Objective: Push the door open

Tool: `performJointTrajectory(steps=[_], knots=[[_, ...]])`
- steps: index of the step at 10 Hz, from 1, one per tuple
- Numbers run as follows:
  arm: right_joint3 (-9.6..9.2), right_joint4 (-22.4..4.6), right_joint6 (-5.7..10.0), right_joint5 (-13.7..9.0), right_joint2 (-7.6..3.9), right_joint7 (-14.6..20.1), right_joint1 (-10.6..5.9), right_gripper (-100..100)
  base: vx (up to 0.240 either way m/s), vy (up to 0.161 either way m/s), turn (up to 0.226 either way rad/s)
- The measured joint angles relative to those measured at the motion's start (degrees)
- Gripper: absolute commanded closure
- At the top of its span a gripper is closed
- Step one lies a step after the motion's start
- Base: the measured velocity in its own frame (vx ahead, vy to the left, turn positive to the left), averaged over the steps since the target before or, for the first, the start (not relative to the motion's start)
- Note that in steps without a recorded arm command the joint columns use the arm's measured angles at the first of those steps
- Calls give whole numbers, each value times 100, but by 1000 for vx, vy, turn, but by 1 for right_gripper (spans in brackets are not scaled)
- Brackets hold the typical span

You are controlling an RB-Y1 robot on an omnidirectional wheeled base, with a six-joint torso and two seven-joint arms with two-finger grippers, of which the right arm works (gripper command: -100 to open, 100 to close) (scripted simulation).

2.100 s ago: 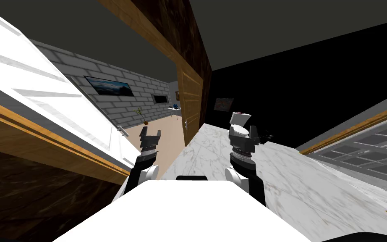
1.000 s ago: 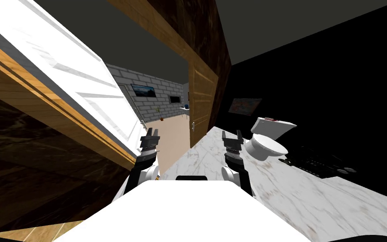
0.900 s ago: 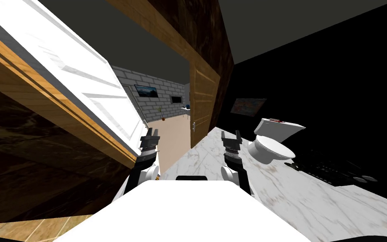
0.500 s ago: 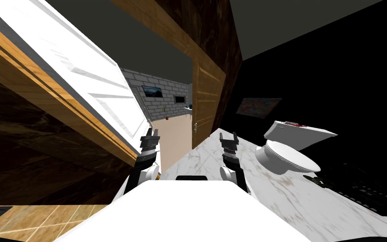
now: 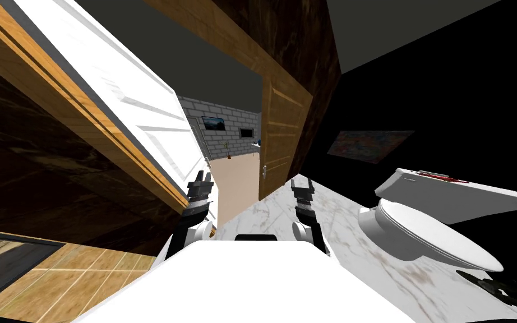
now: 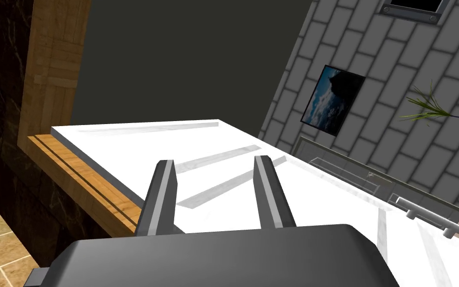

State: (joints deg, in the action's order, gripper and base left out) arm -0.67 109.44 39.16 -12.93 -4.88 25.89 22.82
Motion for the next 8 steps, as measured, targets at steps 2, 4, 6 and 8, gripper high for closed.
performJointTrajectory(steps=[2, 4, 6, 8], knots=[[-4, -314, 34, -59, -9, 207, -123, -100, 66, -94, 204], [-15, -603, 73, -118, -16, 421, -213, -100, 51, -92, 213], [-56, -886, 128, -161, 10, 616, -279, -100, 61, -106, 193], [-58, -1187, 165, -228, 1, 843, -373, -100, 49, -97, 239]])
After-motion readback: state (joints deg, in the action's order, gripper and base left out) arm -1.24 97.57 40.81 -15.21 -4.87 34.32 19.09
